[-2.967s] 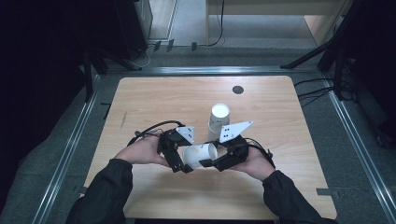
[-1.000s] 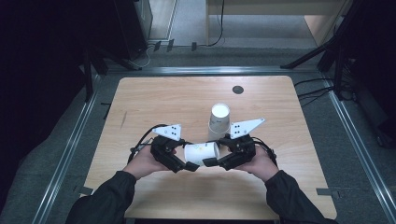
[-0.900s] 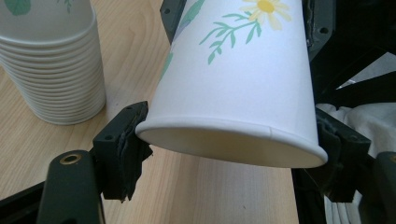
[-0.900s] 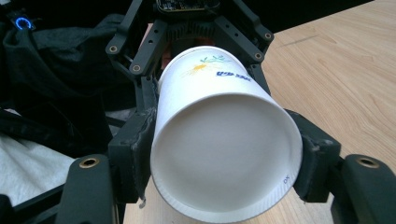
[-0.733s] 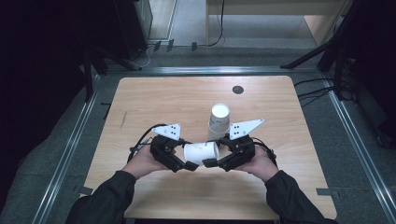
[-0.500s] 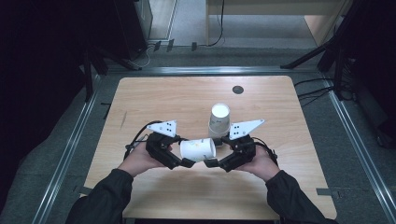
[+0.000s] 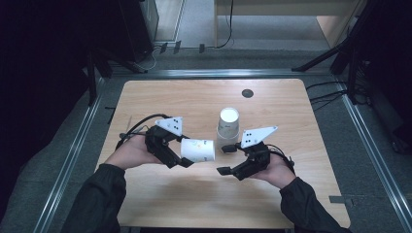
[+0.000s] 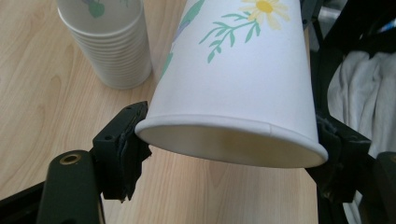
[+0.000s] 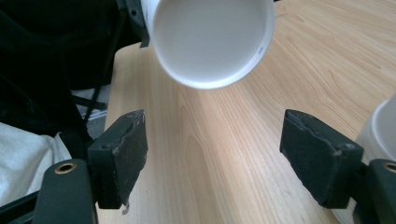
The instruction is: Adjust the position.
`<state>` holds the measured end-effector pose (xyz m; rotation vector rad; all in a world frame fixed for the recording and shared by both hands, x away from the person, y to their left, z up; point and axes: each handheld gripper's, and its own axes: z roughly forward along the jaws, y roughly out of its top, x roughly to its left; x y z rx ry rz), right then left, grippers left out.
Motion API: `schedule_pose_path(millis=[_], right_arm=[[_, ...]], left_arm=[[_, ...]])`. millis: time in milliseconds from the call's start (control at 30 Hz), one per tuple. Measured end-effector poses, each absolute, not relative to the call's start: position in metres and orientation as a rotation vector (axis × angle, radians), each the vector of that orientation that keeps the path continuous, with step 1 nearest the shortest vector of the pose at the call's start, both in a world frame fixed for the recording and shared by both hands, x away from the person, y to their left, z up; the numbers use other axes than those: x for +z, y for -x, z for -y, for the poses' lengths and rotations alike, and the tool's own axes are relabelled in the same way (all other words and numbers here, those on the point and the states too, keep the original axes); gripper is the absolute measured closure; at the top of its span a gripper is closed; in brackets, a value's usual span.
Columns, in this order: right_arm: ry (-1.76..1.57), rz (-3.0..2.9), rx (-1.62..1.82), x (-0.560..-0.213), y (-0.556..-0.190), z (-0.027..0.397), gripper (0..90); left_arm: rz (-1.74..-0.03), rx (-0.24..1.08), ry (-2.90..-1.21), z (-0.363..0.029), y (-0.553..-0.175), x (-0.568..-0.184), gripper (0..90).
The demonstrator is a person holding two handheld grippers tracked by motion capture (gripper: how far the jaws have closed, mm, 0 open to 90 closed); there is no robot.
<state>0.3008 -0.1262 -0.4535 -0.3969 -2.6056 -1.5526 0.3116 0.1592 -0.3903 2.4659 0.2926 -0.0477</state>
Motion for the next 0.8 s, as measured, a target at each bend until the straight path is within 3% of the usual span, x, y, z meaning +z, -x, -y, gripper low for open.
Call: schedule_pose_path(millis=[800], right_arm=[[0.368,2.689,-1.424,-0.468,-0.302,0.107,23.7]], left_arm=[[-0.223,-0.031,-2.802,-0.122,-0.31,-0.415,22.9]])
